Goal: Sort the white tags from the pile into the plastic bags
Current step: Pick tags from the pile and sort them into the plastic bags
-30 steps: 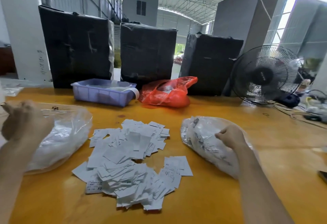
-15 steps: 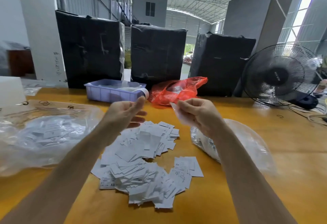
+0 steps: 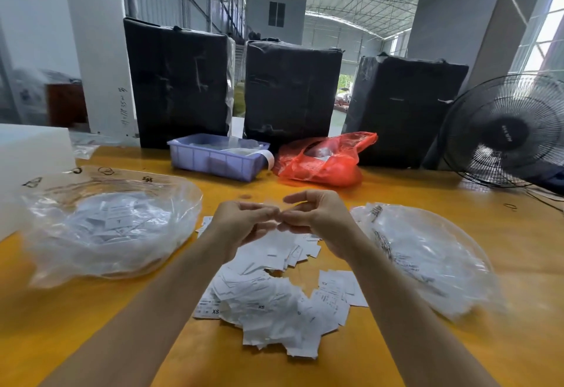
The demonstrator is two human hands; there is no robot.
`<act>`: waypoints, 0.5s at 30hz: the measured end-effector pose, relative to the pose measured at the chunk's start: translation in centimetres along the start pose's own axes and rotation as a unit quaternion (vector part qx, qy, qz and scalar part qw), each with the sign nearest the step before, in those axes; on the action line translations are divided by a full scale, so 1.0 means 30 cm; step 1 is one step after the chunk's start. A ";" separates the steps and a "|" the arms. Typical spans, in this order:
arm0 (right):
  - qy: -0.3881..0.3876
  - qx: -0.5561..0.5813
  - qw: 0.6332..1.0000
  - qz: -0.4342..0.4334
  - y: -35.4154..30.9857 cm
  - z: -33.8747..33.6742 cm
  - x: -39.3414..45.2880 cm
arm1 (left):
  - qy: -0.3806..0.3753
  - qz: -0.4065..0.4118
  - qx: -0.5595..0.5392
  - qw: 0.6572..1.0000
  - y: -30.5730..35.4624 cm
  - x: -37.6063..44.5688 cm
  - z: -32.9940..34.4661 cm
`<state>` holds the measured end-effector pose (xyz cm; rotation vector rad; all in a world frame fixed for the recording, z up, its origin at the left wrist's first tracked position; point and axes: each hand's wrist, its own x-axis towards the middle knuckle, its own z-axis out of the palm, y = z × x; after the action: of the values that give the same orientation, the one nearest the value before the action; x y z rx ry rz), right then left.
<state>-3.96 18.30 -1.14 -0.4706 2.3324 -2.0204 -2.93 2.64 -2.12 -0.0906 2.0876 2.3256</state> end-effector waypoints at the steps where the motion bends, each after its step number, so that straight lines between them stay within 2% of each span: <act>1: 0.000 -0.003 1.000 -0.005 0.005 0.007 0.002 | 0.003 -0.001 -0.009 1.000 -0.001 0.004 -0.006; 4: 0.041 -0.073 0.996 -0.031 0.033 0.022 0.015 | 0.022 0.011 -0.016 1.000 0.000 0.016 -0.035; 7: 0.090 -0.296 0.949 -0.068 0.089 0.033 0.028 | 0.064 0.021 -0.031 0.997 -0.003 0.038 -0.080; 9: 0.052 -0.375 0.921 -0.090 0.140 0.064 0.027 | 0.083 0.021 -0.039 0.996 -0.008 0.051 -0.106; 11: -0.027 -0.420 0.900 -0.111 0.188 0.114 0.023 | 0.094 0.023 -0.040 0.994 -0.016 0.064 -0.122; 13: -0.101 -0.471 0.863 -0.149 0.224 0.157 0.024 | 0.104 0.030 -0.037 0.993 -0.022 0.073 -0.127; 15: -0.146 -0.503 0.832 -0.181 0.240 0.180 0.021 | 0.111 0.037 -0.037 0.992 -0.026 0.078 -0.126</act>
<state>-4.96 13.79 -8.90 -1.1893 3.0338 -0.4706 -5.09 -1.10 -3.42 -0.2892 2.1332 2.5436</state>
